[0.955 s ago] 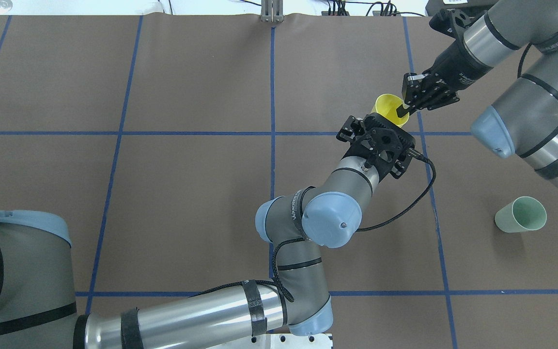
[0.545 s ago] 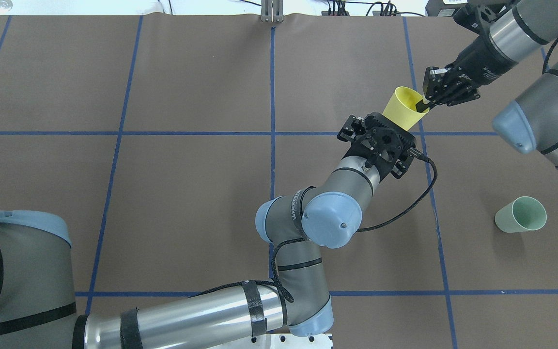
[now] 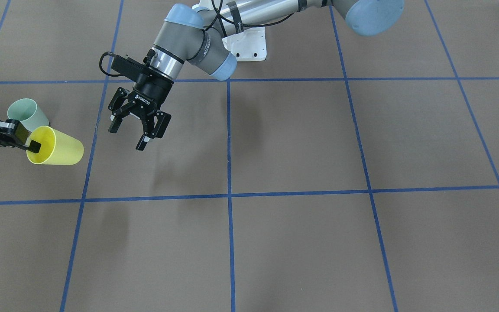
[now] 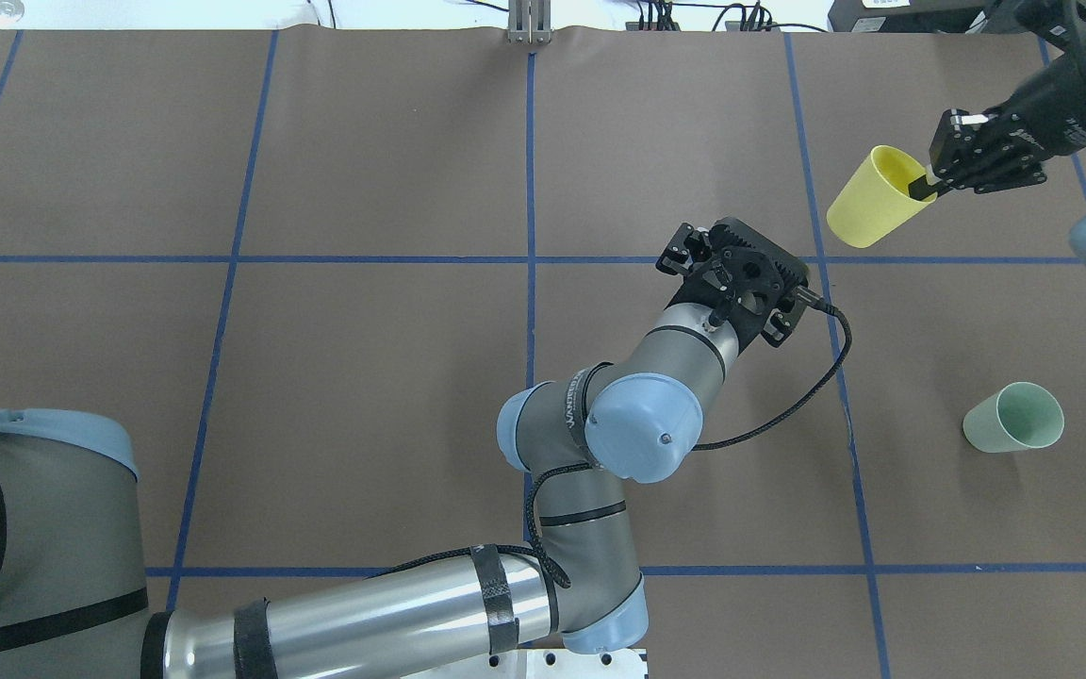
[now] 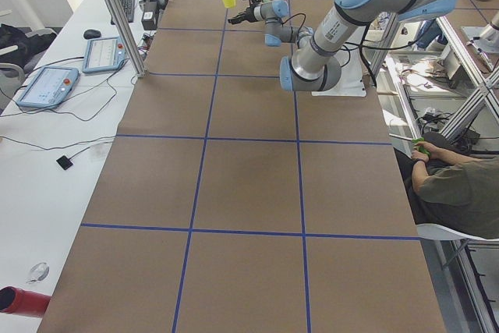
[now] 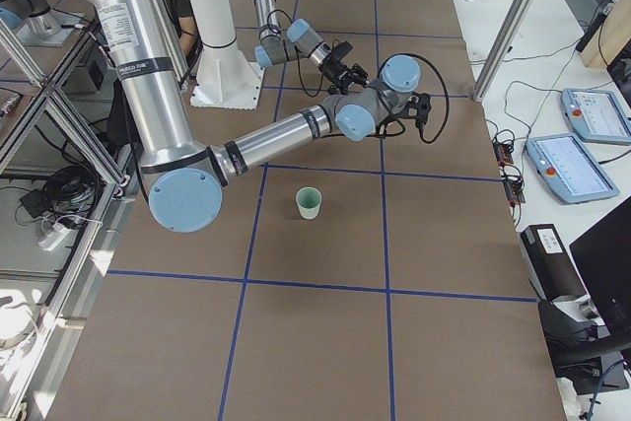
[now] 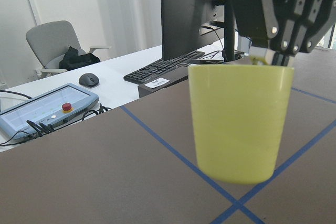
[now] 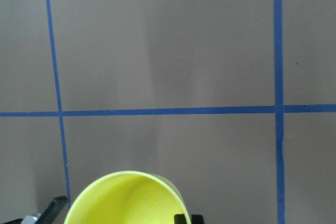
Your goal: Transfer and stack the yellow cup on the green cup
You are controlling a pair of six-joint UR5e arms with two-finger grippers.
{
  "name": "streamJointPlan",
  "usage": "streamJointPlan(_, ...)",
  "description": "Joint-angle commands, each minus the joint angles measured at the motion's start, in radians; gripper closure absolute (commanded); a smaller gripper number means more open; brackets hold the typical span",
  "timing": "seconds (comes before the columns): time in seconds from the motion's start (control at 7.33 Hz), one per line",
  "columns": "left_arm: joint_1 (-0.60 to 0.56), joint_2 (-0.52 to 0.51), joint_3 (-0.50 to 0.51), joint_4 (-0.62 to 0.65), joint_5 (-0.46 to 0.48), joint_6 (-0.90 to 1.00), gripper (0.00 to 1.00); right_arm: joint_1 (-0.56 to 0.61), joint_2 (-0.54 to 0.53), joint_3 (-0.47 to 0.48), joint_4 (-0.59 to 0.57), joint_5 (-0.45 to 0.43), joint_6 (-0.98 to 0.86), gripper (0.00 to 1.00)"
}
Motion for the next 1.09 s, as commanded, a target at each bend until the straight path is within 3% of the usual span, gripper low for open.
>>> streamJointPlan(0.0,-0.008,-0.001,0.001,-0.005,0.049,-0.001,0.08,0.013,-0.164,0.116,0.002,-0.103,-0.001,1.0)
streamJointPlan(0.14,-0.032,-0.001,0.001,-0.004,0.067,-0.004,0.08,0.01,-0.221,0.152,0.003,-0.163,-0.007,1.0)
streamJointPlan(0.41,-0.121,0.006,0.011,0.046,0.04,-0.189,0.08,-0.025,-0.309,0.215,0.003,-0.22,-0.007,1.0)
streamJointPlan(0.55,-0.167,0.014,0.011,0.118,-0.019,-0.225,0.08,-0.072,-0.356,0.252,0.006,-0.284,-0.007,1.0)
streamJointPlan(0.68,-0.209,0.031,0.011,0.157,-0.066,-0.287,0.08,-0.091,-0.369,0.254,0.006,-0.294,-0.007,1.0)
streamJointPlan(0.95,-0.307,0.103,0.002,0.16,-0.258,-0.415,0.08,-0.105,-0.403,0.257,0.008,-0.294,-0.012,1.0)
